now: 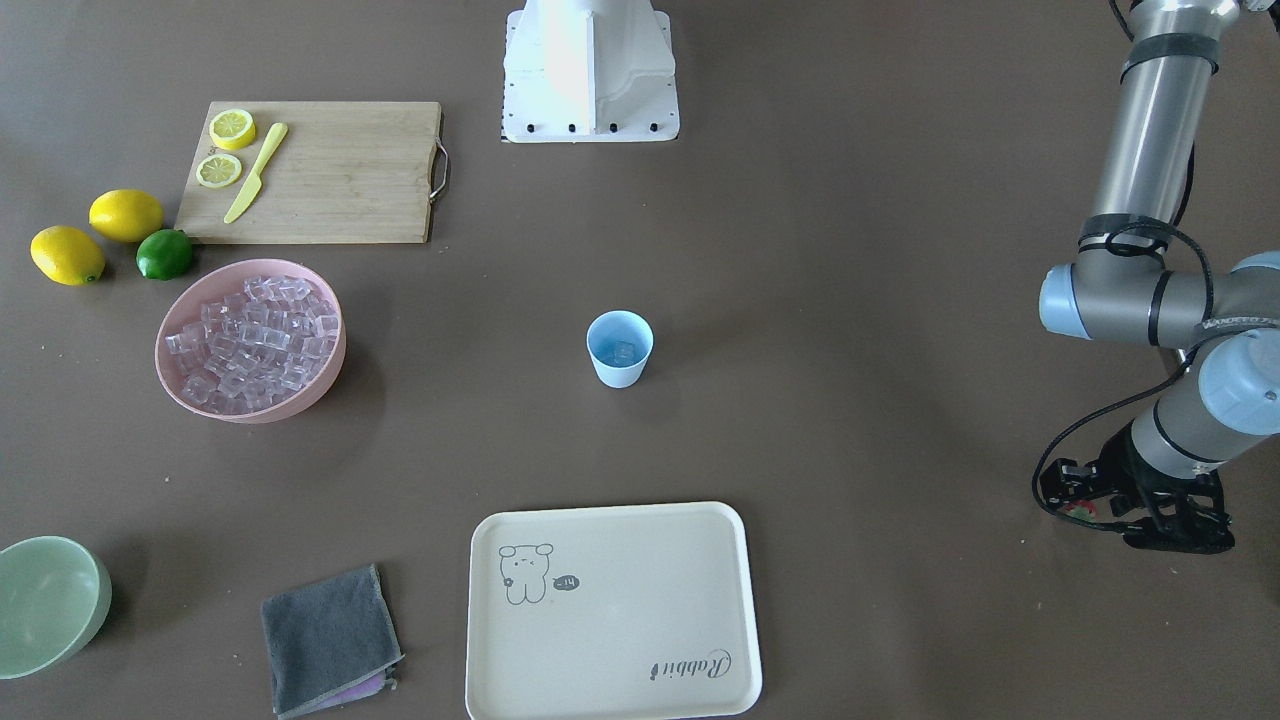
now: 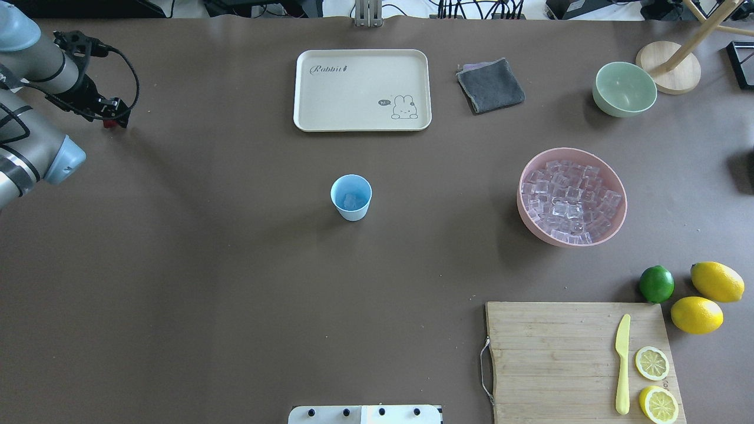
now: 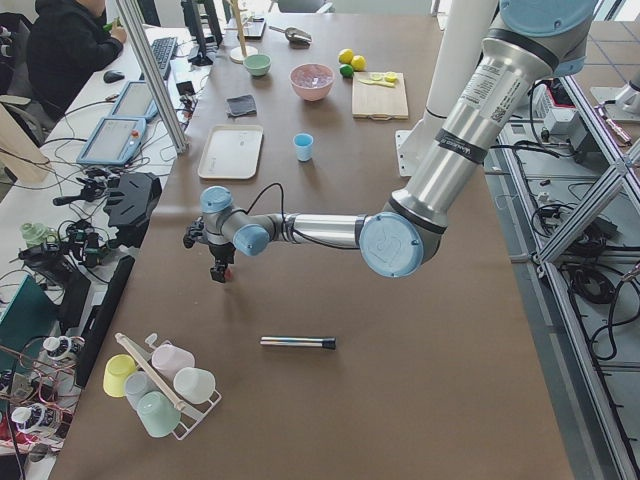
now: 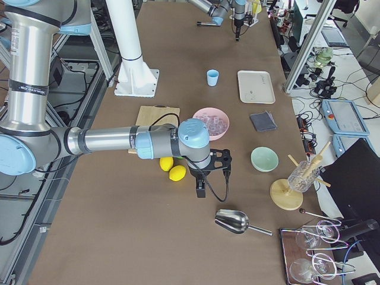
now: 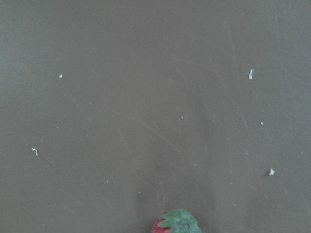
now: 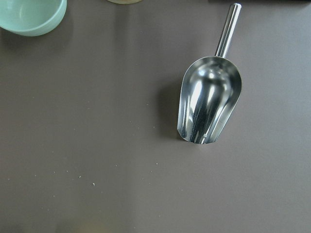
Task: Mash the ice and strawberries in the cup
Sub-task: 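Close the left gripper on the strawberry and lift it, then carry the strawberry with the left gripper over the light-blue cup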
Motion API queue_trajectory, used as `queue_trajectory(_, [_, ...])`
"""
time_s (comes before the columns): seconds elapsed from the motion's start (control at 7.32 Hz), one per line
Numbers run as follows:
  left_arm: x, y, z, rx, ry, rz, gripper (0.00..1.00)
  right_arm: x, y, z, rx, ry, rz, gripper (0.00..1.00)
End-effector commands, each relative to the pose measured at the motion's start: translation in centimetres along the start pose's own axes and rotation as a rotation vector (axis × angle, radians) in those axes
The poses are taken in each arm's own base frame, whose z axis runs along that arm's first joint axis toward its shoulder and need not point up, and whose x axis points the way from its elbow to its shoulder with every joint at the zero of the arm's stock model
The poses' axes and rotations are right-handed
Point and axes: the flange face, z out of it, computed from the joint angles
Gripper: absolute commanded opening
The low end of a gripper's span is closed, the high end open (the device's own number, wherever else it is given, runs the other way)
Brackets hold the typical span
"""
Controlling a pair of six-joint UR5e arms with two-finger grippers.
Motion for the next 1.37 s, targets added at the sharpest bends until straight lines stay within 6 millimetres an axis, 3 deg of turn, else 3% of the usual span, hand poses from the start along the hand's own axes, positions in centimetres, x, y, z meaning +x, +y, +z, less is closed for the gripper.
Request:
queue_trajectory(0.0, [0.0, 0.3, 0.4, -0.007, -0.001, 0.000, 0.28, 0.3, 0.3, -0.1, 0.001, 0.000, 0.006, 1.00])
queue_trajectory(0.27, [0.3, 0.0, 0.0, 0.000, 0.002, 0.001, 0.26, 0.5, 0.4, -0.3, 0.007, 0.001, 0.009, 1.00])
queue_trajectory(0.41, [1.4, -1.4, -1.8, 0.028, 0.013, 0.007, 0.25, 0.5, 0.2, -0.4, 0.010, 0.003, 0.009, 1.00])
queue_trajectory(0.55, [4.1, -3.5, -4.7, 0.078, 0.039, -0.003, 0.25, 0.5, 0.2, -0.4, 0.009, 0.004, 0.010, 1.00])
queue_trajectory(0.82, [11.4, -5.9, -10.2, 0.102, 0.081, -0.108, 0.25, 0.6, -0.2, -0.2, 0.004, 0.006, 0.014, 1.00])
queue_trajectory(0.96, [17.6, -4.3, -10.8, 0.090, 0.129, -0.154, 0.26, 0.6, -0.2, -0.2, 0.005, 0.009, 0.014, 1.00])
queue_trajectory(1.23, [28.2, -0.1, -12.9, 0.069, 0.250, -0.272, 0.26, 0.4, -0.5, -0.5, 0.010, 0.007, 0.020, 1.00])
